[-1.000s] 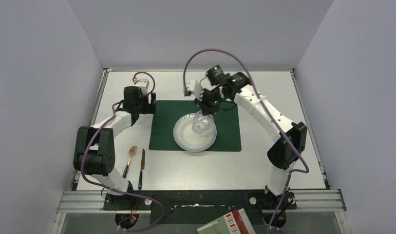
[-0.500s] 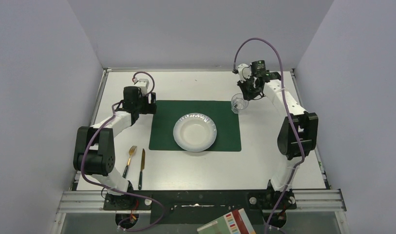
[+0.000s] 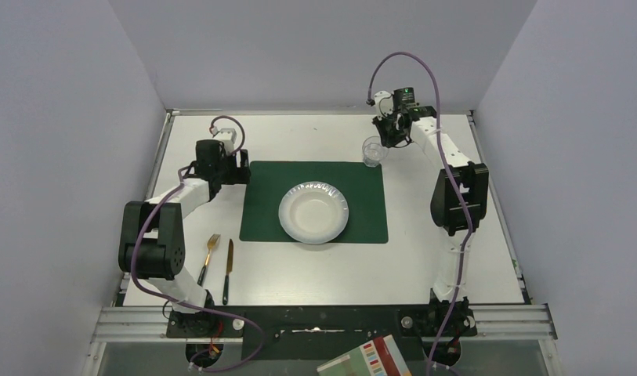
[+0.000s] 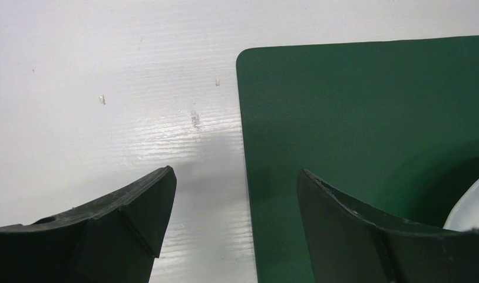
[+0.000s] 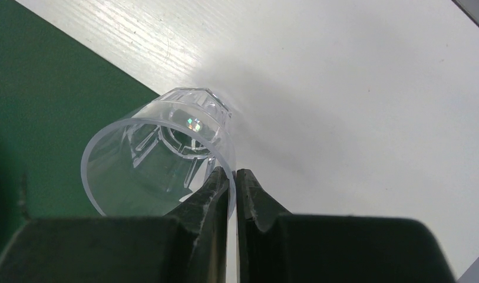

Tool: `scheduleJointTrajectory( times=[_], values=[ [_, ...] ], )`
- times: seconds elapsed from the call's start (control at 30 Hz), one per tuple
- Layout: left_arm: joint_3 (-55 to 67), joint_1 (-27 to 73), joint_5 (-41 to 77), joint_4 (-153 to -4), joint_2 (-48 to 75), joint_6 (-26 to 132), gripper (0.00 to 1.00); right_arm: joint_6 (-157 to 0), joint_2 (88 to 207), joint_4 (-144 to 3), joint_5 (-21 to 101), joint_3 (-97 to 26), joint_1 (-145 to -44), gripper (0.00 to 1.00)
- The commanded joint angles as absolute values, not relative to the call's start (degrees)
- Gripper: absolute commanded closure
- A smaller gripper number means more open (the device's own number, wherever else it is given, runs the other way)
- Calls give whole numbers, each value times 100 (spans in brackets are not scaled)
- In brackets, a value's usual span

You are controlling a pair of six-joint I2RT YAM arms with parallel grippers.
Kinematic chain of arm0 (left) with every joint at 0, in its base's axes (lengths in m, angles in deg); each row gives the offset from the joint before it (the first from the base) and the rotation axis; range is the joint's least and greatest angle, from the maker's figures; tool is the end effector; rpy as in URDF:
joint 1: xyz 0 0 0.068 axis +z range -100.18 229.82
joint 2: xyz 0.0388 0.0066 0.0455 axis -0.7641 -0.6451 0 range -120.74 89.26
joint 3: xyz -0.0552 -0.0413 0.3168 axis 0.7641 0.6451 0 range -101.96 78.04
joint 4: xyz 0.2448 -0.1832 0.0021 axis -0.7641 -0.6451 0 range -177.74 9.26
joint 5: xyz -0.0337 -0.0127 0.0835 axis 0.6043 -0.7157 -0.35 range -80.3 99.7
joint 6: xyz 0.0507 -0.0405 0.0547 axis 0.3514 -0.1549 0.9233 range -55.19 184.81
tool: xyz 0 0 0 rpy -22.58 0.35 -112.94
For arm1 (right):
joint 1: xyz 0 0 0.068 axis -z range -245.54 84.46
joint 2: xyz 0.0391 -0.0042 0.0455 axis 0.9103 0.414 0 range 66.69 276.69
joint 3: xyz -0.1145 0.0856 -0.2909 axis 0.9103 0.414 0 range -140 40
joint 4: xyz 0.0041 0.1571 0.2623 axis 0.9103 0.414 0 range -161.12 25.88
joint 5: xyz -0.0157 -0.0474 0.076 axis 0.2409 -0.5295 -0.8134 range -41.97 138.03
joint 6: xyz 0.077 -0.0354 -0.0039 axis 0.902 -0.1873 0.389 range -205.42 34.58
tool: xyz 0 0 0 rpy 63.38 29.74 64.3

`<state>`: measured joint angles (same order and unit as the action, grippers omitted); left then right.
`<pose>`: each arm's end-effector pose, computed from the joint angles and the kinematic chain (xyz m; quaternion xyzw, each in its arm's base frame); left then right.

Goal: Set the dinner table for one person
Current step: Place the cup on the napkin.

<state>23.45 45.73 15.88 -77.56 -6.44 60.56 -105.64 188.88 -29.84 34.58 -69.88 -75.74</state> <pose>0.4260 -0.0385 0.1910 0.0225 0.8973 -0.0801 0.4335 0.5616 0.1185 0.2601 -0.2828 0.9007 0.0837 0.3189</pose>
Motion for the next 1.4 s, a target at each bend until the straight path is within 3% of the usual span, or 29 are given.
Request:
scheduleJointTrajectory(
  times=[0.0, 0.77, 1.37],
  values=[
    [2135, 4686, 1736, -7621, -570, 5991, 25, -10570, 18771, -3065, 3515, -7263, -7576, 100],
    [2003, 4701, 1801, -7757, -719, 5966, 26, -10806, 18530, -2869, 3425, -6613, -7380, 100],
    [1959, 4706, 1832, -7801, -784, 5971, 26, -10692, 18522, -2041, 3081, -7497, -7380, 100]
  ],
)
